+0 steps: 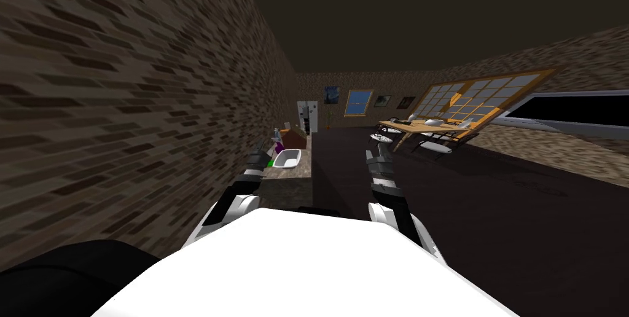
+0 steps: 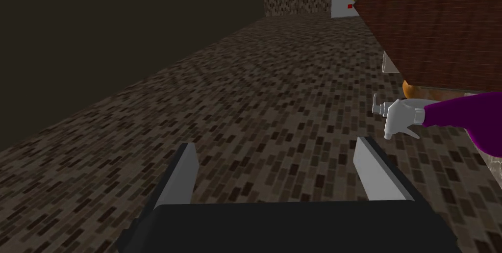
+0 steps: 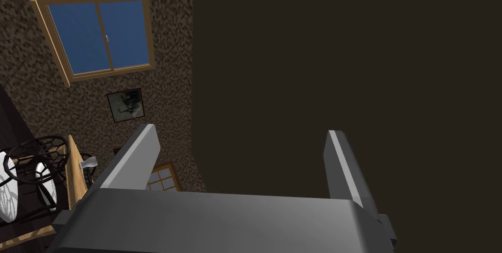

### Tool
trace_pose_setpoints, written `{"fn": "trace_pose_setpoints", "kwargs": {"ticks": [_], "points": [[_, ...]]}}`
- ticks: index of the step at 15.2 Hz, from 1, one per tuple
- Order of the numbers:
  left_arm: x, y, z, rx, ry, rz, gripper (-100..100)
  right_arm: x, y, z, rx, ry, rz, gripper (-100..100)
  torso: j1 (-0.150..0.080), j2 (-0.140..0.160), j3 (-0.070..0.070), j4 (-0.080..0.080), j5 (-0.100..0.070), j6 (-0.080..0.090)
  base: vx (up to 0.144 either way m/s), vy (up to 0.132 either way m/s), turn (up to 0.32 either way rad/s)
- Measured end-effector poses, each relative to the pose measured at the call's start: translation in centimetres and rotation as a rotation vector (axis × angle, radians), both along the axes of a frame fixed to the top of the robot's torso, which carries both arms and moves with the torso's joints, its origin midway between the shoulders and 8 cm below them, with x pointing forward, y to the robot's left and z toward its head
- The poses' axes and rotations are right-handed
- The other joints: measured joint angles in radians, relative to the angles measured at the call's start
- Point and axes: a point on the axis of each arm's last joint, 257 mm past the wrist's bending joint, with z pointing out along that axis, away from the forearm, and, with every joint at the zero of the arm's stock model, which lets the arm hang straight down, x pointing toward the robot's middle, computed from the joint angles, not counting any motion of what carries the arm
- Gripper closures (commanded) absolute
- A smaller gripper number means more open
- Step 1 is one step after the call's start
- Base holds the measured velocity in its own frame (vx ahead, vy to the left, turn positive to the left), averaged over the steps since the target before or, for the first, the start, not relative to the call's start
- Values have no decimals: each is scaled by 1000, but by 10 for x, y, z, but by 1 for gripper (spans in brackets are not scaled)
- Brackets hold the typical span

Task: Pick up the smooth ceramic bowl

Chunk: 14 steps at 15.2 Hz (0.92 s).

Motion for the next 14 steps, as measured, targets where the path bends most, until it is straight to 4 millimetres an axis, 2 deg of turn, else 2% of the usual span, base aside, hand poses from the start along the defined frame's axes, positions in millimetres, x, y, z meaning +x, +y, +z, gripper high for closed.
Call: {"fn": "trace_pose_setpoints", "kwargs": {"ticks": [14], "points": [[-3,57,-52,-44,255,87,-100,0,0,0,0,0,0,0,0,0,0,0,0,0,7,-57,-48]]}}
